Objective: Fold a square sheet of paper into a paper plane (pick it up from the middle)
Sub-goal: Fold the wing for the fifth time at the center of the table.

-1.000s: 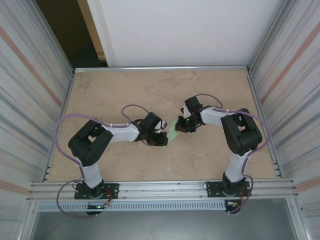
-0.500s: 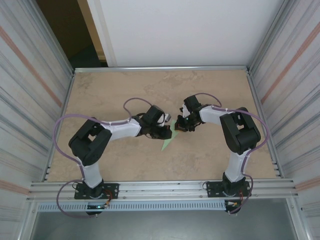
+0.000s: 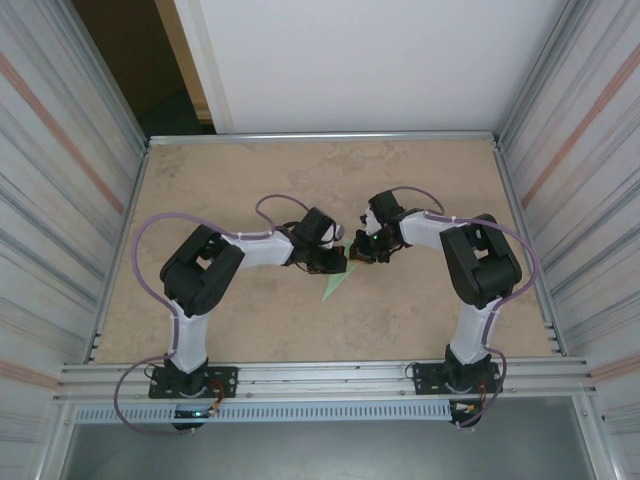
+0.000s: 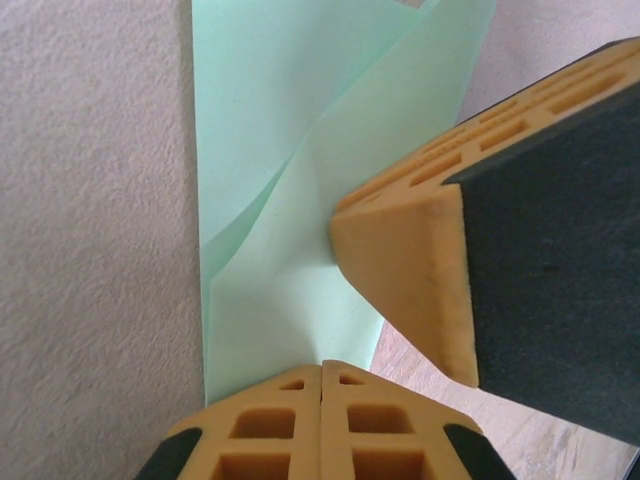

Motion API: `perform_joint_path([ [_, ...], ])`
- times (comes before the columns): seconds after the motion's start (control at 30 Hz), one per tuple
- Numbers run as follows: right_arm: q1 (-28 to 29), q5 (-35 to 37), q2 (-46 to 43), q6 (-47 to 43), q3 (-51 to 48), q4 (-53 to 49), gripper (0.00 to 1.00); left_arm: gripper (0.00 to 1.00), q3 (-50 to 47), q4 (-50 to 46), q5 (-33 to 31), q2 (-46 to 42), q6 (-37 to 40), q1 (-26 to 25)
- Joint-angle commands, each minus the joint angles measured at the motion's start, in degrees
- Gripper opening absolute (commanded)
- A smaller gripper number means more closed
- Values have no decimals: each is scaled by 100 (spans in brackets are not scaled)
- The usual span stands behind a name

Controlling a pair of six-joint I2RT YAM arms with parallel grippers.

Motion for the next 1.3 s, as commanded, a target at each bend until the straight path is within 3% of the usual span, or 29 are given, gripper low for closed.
perform_joint_path([
  [0.0, -99, -99, -488, 193, -166, 177, 3, 0, -184, -454, -280, 67, -39, 8],
  [0.5, -35, -195, -143, 407, -561, 470, 0, 0, -282, -440, -283, 94, -12, 6],
  [0.77, -760, 10, 140, 422, -491, 692, 0, 0, -562, -520, -393, 102, -35, 40],
  [1.0, -1394, 179, 552, 434, 213, 513, 0, 0, -749, -506, -376, 147, 1, 90],
  [1.27, -1013, 661, -565, 479, 336, 194, 4, 4, 509, -735, 147, -332, -74, 160],
])
